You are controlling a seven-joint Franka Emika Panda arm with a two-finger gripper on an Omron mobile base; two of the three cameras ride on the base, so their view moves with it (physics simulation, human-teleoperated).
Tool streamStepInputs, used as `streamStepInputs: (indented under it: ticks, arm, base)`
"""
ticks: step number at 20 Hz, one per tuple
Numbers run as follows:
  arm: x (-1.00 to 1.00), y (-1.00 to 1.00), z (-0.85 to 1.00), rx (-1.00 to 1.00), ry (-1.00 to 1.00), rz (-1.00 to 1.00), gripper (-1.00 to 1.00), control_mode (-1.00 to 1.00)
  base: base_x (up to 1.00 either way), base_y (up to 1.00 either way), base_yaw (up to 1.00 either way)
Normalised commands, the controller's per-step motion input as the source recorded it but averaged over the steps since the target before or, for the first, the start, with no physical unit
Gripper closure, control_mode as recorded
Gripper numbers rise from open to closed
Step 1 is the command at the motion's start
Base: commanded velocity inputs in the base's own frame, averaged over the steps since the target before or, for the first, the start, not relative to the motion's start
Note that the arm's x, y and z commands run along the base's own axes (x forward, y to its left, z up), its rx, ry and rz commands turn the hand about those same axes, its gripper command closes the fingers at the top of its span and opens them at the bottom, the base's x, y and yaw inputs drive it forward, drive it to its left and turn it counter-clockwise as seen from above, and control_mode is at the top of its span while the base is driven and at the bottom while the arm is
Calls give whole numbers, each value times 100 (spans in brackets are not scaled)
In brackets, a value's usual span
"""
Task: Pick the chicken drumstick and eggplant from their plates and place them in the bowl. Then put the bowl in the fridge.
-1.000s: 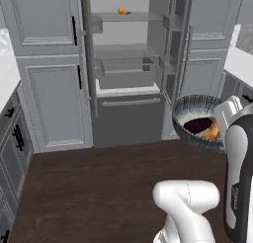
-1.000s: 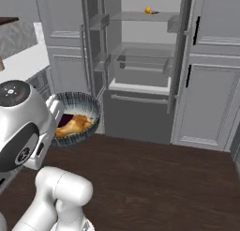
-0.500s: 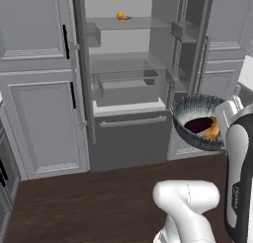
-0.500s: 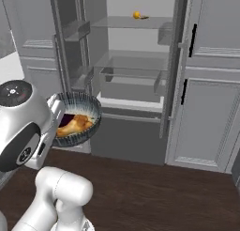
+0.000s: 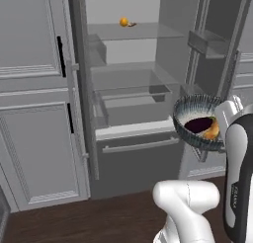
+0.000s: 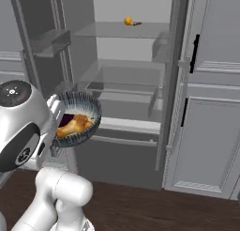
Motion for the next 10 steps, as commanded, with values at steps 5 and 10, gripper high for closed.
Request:
streamStepInputs:
  ticks: [5,10]
  arm:
    - [0,0,0,0,0,0,100,100]
    - [0,0,0,0,0,0,100,100]
  base:
    - [100,15,-2]
    - [95,10,0]
